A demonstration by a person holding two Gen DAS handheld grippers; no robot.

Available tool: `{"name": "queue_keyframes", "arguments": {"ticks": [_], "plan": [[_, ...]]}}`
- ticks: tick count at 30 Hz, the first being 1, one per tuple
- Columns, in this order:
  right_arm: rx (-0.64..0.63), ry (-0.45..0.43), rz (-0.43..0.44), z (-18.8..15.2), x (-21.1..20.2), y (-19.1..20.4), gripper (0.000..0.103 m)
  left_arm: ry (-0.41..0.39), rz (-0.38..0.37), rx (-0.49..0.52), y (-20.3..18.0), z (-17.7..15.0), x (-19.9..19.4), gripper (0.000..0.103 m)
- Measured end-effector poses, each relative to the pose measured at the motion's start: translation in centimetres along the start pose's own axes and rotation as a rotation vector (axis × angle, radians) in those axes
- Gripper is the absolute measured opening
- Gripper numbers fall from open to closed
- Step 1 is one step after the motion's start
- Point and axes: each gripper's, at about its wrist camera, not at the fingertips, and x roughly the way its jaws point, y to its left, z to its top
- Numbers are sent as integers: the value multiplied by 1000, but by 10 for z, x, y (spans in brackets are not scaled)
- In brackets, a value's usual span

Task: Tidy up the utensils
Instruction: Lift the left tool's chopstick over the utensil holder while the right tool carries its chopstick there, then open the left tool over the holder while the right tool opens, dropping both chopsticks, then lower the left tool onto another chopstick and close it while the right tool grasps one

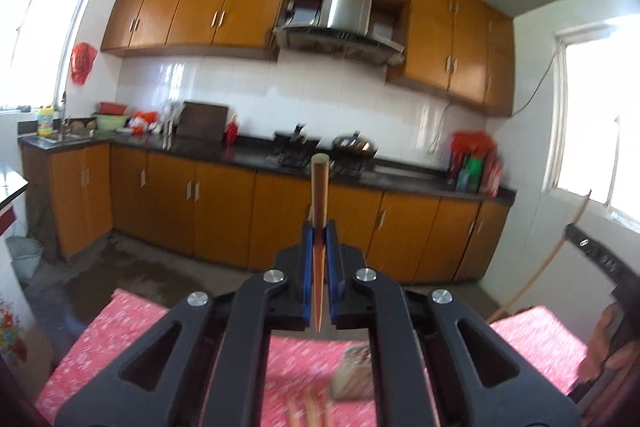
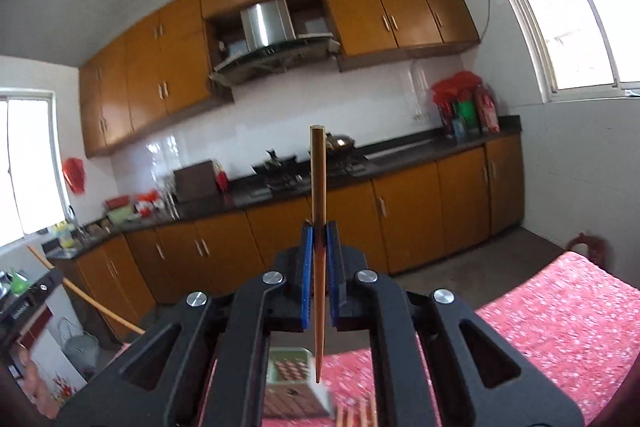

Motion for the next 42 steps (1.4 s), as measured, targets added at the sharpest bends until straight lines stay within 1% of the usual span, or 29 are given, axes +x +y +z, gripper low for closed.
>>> {"name": "queue_keyframes", "arguments": {"ticks": [3,6,10,13,15,16,17,19,20,22,24,27,28,29,30,32,33,34,35,37,41,42], "plan": [[-19,1,7,-11,14,12,7,-12,-27,-13,-18,-3,10,8],[-36,46,-3,-30,32,15,7,39,-54,-18,-31,-16,29,8],[-30,132,-12,-53,46,10,8,137,-75,-12,-38,-44,55,8],[-20,170,-13,-62,53,7,8,188,-78,-16,-35,-58,69,8],[-12,181,-4,-62,54,6,9,204,-78,-22,-32,-62,74,8],[-14,183,-2,-62,53,6,13,203,-75,-24,-30,-63,75,8],[-18,179,-5,-61,52,8,23,200,-70,-26,-28,-64,74,9],[-19,158,-9,-55,45,6,37,191,-65,-32,-25,-61,72,14],[-18,149,-10,-52,43,5,38,182,-60,-36,-22,-59,69,18],[-5,131,-18,-45,34,0,38,159,-47,-50,-15,-57,58,30],[7,120,-36,-41,27,-9,38,138,-33,-68,-6,-53,50,32],[20,144,-98,-45,17,-28,38,112,5,-85,11,-51,34,35],[19,169,-127,-51,15,-37,38,107,19,-88,17,-51,29,36],[17,195,-146,-58,15,-43,38,111,53,-89,27,-56,22,36],[10,247,-167,-70,16,-52,38,116,70,-89,33,-59,17,36],[-12,380,-178,-101,22,-66,37,162,114,-81,50,-77,11,36],[-22,458,-169,-121,26,-72,35,190,134,-73,58,-88,10,36],[-26,506,-159,-134,28,-76,29,233,152,-57,64,-102,11,36],[-28,592,-140,-161,29,-82,24,274,160,-48,70,-115,12,36],[-22,692,-103,-196,27,-85,21,361,166,-41,80,-144,14,35],[-32,786,-78,-241,17,-81,21,500,136,-54,88,-196,14,34],[-32,804,-75,-249,16,-80,21,520,131,-55,88,-204,14,34]]}}
